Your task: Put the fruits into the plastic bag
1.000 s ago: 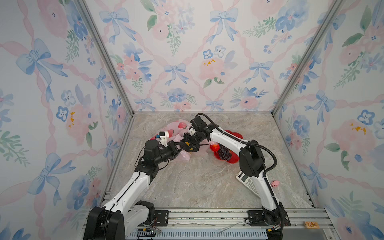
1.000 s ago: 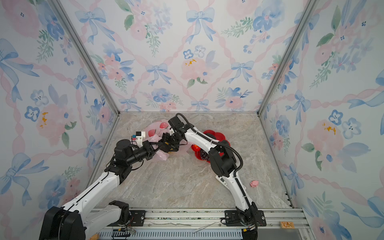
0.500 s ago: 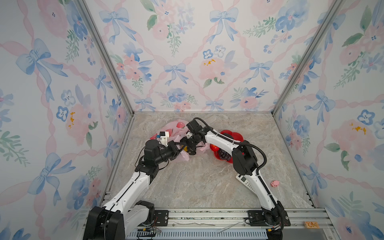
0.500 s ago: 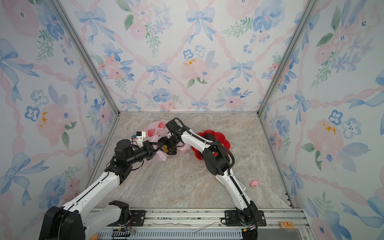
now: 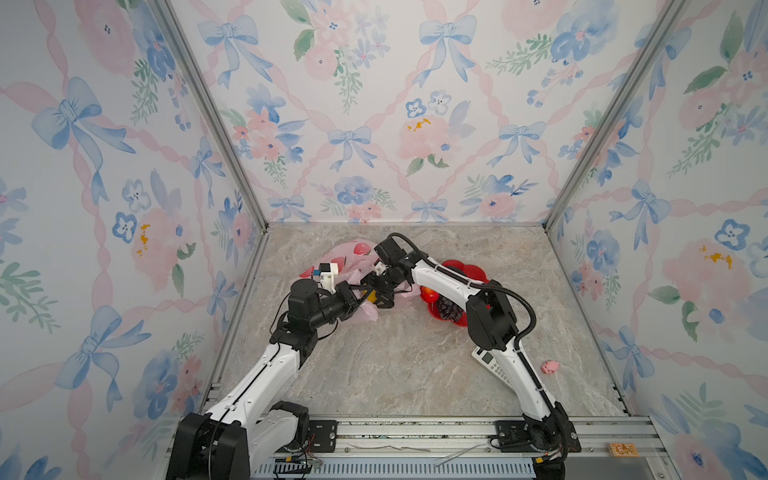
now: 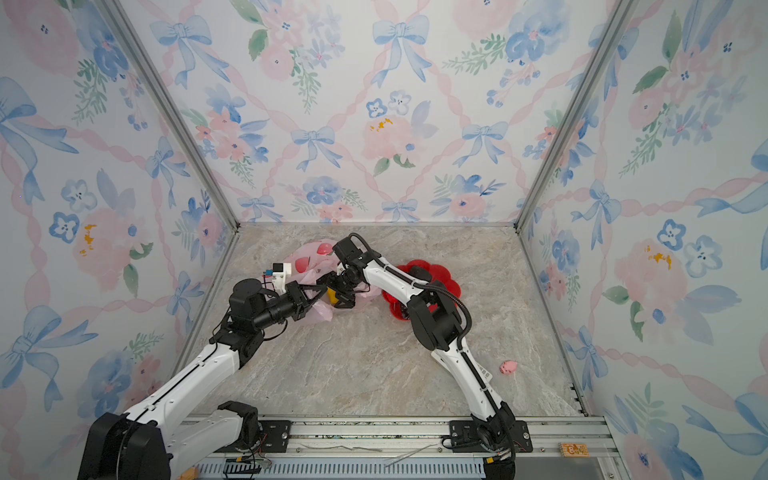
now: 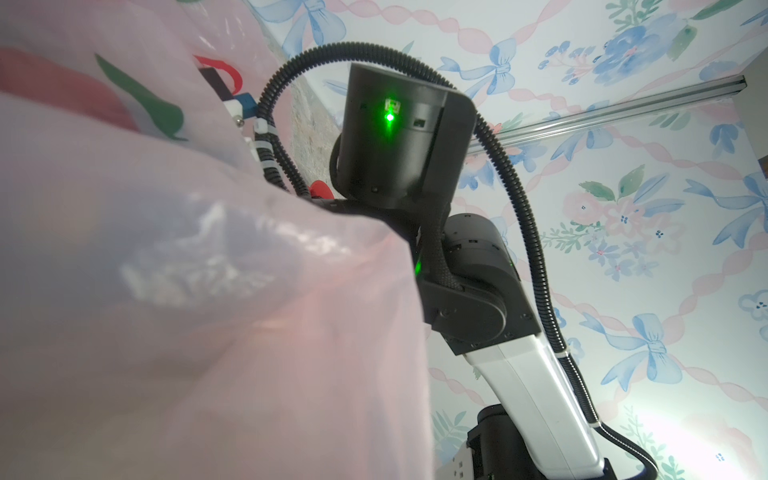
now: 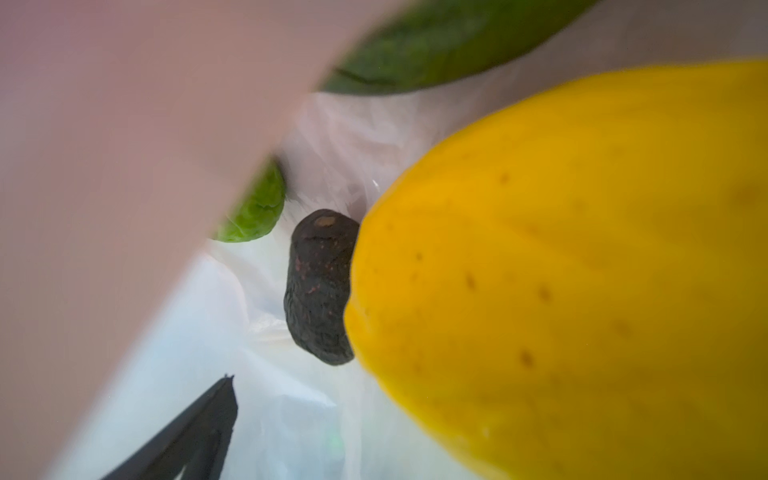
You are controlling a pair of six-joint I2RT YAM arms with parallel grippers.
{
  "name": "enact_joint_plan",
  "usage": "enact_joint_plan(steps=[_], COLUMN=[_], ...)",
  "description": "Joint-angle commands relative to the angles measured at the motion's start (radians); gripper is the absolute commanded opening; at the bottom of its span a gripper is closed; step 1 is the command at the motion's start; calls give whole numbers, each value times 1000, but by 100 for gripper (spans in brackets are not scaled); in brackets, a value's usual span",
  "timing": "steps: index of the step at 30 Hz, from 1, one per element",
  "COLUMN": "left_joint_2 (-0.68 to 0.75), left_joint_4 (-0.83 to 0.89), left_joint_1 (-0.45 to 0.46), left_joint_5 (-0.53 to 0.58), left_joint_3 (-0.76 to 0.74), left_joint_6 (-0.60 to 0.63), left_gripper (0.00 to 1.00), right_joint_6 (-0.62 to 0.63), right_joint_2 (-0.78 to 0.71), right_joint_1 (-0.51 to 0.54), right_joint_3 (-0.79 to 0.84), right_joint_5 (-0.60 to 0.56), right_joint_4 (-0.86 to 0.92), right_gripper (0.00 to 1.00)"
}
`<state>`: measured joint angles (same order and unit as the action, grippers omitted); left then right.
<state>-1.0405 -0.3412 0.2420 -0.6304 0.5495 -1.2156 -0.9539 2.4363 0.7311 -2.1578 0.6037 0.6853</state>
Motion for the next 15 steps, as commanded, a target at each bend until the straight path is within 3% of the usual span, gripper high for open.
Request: enact_joint_plan(steps=[1, 9, 15], left_joint_2=[38, 93, 97], left_joint_4=[-1, 11, 16], left_joint_1=[-3, -19, -20], left_joint_5=[-27, -32, -36], left_joint_3=[-7, -40, -31], left_joint_6=[13, 2, 1], left_gripper=[0, 0, 0], right_joint_6=[87, 228, 218], right_joint_2=[-123, -244, -308], right_joint_1=[-47, -193, -273], right_joint_3=[-8, 19, 54], right_joint_5=[-75, -249, -258], right_joint_4=[86, 183, 122], right_gripper=[96, 96, 96])
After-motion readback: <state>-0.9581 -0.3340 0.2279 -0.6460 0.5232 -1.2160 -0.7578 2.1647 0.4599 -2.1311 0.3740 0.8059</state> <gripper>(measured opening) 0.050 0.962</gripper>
